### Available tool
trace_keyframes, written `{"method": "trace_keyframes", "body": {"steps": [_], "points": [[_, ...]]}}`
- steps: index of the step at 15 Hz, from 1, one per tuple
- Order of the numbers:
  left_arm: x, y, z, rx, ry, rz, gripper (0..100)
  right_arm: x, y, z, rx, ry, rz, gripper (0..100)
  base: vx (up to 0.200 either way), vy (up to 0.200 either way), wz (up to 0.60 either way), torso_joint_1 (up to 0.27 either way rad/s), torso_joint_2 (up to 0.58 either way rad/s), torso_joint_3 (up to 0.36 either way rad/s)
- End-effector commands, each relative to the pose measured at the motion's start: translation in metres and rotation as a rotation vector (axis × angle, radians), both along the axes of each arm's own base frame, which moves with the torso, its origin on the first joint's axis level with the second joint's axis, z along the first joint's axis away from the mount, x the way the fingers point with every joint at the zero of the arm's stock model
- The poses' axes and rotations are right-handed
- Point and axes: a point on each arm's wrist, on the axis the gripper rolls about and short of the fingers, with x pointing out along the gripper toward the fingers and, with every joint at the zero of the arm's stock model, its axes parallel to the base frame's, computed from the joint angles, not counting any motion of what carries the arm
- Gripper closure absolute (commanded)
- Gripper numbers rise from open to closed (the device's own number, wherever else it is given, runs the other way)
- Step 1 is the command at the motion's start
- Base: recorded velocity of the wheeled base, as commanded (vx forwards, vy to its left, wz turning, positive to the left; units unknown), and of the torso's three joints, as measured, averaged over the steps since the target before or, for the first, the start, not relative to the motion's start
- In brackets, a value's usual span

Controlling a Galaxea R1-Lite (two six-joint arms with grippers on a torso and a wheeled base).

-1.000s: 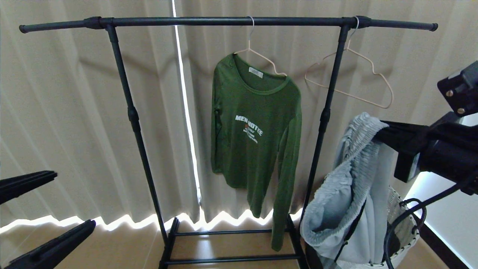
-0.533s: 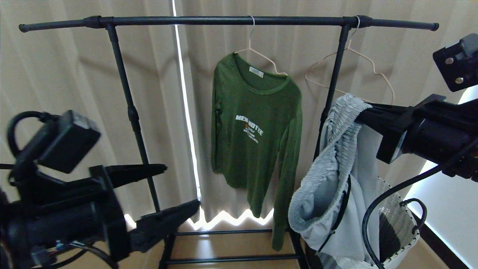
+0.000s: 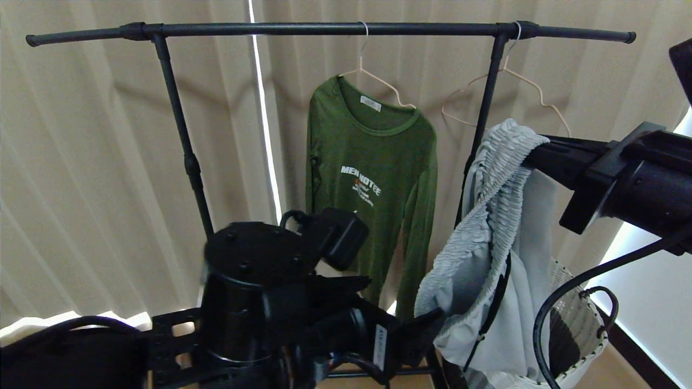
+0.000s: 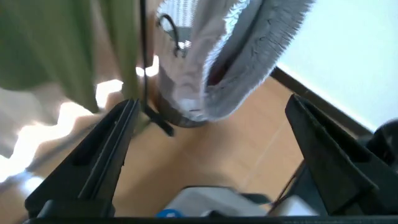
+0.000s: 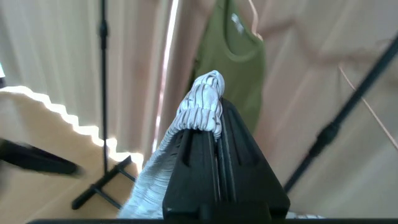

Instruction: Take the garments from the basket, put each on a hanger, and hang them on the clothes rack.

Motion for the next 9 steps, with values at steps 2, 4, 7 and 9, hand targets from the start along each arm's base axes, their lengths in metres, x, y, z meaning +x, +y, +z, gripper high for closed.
{"method": "trace_keyframes", "body": {"steps": [2,4,7,9], "points": [[0.018,-0.039,-0.032,0.043,0.063,0.059,0,-0.010,-0.004,0.007,0.020,-0.026,0.013,100,0.000,0.000,0.00,0.000,0.00,0.000],[0.022,-0.044,-0.044,0.052,0.100,0.082,0,-0.016,-0.009,0.009,0.030,-0.039,0.013,100,0.000,0.000,0.00,0.000,0.00,0.000],[0.026,-0.047,-0.048,0.033,0.130,0.103,0,-0.021,-0.013,0.010,0.031,-0.043,0.013,100,0.000,0.000,0.00,0.000,0.00,0.000],[0.026,-0.045,-0.052,0.047,0.137,0.107,0,-0.021,-0.013,0.010,0.031,-0.043,0.013,100,0.000,0.000,0.00,0.000,0.00,0.000]]}}
